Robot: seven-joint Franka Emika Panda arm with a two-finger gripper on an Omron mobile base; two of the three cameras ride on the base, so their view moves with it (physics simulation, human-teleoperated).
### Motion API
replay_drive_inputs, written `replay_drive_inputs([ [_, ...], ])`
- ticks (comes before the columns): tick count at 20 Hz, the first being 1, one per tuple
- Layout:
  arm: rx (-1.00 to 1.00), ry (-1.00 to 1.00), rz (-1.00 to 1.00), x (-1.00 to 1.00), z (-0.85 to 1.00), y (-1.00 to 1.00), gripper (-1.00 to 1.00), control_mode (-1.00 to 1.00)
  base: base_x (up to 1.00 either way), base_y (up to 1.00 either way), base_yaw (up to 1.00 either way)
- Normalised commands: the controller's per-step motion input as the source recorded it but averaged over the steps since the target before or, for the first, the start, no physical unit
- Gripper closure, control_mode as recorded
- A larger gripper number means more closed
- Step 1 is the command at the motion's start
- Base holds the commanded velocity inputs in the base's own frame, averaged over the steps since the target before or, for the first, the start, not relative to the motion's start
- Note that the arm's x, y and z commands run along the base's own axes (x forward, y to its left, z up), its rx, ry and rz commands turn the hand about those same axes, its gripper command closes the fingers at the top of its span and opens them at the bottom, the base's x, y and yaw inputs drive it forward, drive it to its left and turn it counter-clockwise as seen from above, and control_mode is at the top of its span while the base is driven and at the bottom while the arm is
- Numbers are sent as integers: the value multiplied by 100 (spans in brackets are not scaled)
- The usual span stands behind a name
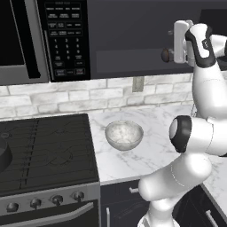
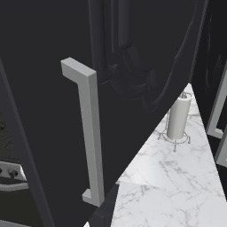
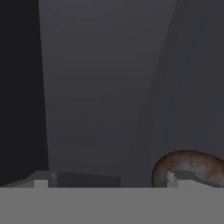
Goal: Open the cabinet and move the ladle to the pot. Then close the cabinet.
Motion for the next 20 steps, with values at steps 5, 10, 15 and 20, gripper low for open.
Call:
replay_drive_inputs([
  [5, 0, 0, 2, 6, -4, -14, -100, -100, 0, 0, 0],
  [10, 0, 0, 1, 9, 0, -9, -100, -100, 0, 0, 0],
  [15, 0, 0, 1, 11, -3, 0, -100, -100, 0, 0, 0],
  [20, 0, 0, 0, 12, -3, 0, -100, -100, 0, 0, 0],
])
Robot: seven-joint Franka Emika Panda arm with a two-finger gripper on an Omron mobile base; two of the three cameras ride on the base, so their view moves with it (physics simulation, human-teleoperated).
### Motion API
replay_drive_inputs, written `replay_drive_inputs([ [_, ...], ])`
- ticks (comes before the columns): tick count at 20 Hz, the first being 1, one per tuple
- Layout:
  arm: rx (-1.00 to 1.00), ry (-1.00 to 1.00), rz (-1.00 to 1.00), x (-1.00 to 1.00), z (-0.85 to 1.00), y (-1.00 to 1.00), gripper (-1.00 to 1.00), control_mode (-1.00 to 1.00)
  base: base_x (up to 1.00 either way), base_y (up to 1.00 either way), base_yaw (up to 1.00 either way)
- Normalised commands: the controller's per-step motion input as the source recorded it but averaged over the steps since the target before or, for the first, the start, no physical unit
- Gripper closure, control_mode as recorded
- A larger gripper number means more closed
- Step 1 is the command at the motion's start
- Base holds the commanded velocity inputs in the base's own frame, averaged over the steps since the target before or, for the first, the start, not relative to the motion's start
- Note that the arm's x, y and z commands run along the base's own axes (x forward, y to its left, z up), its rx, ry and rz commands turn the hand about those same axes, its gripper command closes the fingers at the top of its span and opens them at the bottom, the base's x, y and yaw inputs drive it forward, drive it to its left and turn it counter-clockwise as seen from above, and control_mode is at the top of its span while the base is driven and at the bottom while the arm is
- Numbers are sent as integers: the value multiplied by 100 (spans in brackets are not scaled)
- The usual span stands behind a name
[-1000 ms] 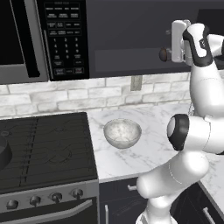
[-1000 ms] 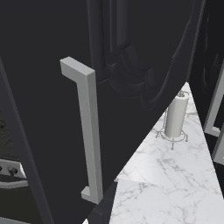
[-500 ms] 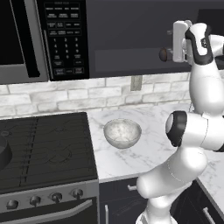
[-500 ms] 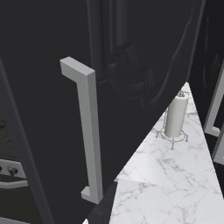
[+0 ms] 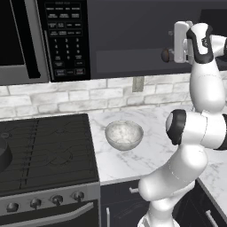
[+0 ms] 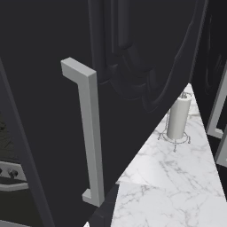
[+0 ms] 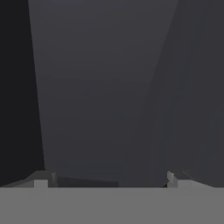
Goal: Open the cabinet and move the ladle to the pot. Then close the cabinet.
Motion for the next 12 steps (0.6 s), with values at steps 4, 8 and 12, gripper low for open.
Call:
replay_drive_inputs([
  [4, 0, 0, 0, 10, -2, 0, -100, -100, 0, 0, 0],
  [8, 0, 0, 0, 9, -1, 0, -100, -100, 0, 0, 0],
  [12, 0, 0, 0, 10, -3, 0, -100, -100, 0, 0, 0],
])
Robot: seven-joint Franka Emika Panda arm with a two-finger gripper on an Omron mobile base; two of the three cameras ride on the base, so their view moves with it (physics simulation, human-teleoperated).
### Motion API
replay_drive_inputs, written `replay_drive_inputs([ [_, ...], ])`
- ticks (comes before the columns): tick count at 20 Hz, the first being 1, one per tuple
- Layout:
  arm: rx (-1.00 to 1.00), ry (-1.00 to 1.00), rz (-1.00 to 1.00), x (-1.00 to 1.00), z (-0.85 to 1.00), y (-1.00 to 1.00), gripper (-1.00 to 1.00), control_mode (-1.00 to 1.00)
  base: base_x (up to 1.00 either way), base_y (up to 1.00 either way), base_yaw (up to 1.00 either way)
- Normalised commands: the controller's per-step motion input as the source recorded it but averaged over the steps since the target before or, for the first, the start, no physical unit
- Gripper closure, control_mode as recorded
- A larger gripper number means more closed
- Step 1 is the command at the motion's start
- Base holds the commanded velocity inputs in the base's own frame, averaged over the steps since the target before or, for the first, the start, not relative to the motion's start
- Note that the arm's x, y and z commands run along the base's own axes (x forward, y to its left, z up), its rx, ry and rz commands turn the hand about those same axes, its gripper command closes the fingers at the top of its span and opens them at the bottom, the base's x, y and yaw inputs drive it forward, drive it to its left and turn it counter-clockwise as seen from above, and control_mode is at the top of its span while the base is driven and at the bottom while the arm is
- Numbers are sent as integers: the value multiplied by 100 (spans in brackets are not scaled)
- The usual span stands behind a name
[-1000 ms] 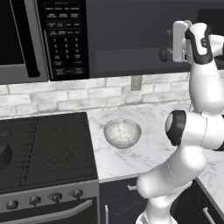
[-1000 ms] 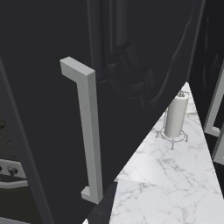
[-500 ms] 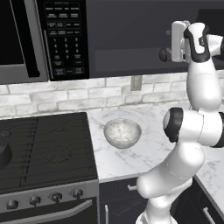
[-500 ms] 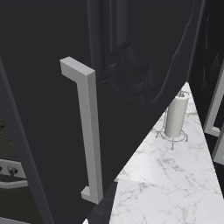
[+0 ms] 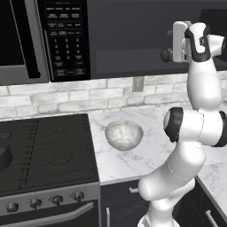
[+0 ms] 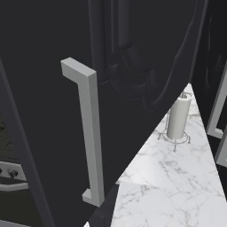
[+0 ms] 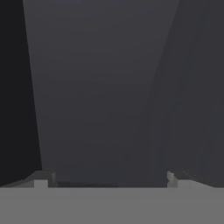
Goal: Open the cabinet and move the ladle to the pot. Then close the cabinet.
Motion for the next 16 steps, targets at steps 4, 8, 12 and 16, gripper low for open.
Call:
replay_drive_inputs([
  [4, 0, 0, 0, 10, -5, 0, -100, -100, 0, 0, 0],
  [8, 0, 0, 0, 3, -6, 0, -100, -100, 0, 0, 0],
  [12, 0, 0, 0, 3, -8, 0, -100, -100, 0, 0, 0],
  [16, 0, 0, 0, 0, -8, 0, -100, -100, 0, 0, 0],
])
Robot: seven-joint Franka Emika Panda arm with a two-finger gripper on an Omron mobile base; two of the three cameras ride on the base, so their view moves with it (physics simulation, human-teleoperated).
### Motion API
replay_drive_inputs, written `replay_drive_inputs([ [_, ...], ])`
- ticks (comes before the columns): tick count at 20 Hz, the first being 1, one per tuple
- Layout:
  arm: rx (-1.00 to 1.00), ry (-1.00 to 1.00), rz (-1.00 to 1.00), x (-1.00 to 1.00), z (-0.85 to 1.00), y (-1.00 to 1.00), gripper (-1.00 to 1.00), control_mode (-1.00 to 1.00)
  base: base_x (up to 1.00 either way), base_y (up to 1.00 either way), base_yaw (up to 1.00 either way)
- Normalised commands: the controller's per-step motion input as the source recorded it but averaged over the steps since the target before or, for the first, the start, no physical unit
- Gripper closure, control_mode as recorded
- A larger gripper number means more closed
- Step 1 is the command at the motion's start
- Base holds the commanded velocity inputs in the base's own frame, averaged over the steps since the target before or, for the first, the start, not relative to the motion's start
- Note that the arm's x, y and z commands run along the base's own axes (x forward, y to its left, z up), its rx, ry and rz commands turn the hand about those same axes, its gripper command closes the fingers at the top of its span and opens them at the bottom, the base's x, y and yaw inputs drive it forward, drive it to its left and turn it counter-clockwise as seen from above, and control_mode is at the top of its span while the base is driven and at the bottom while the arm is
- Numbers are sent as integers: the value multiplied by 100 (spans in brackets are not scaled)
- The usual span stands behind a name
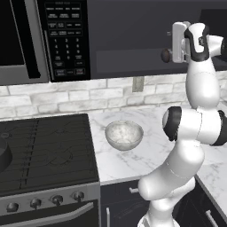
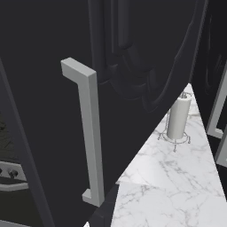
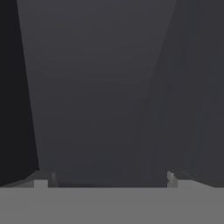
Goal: Open the cabinet and move the ladle to the pot. Then close the cabinet.
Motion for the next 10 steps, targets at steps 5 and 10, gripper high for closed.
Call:
replay_drive_inputs([
  [5, 0, 0, 0, 0, -16, 3, -100, -100, 0, 0, 0],
  [10, 2, 1, 0, 0, -22, 15, -100, -100, 0, 0, 0],
])
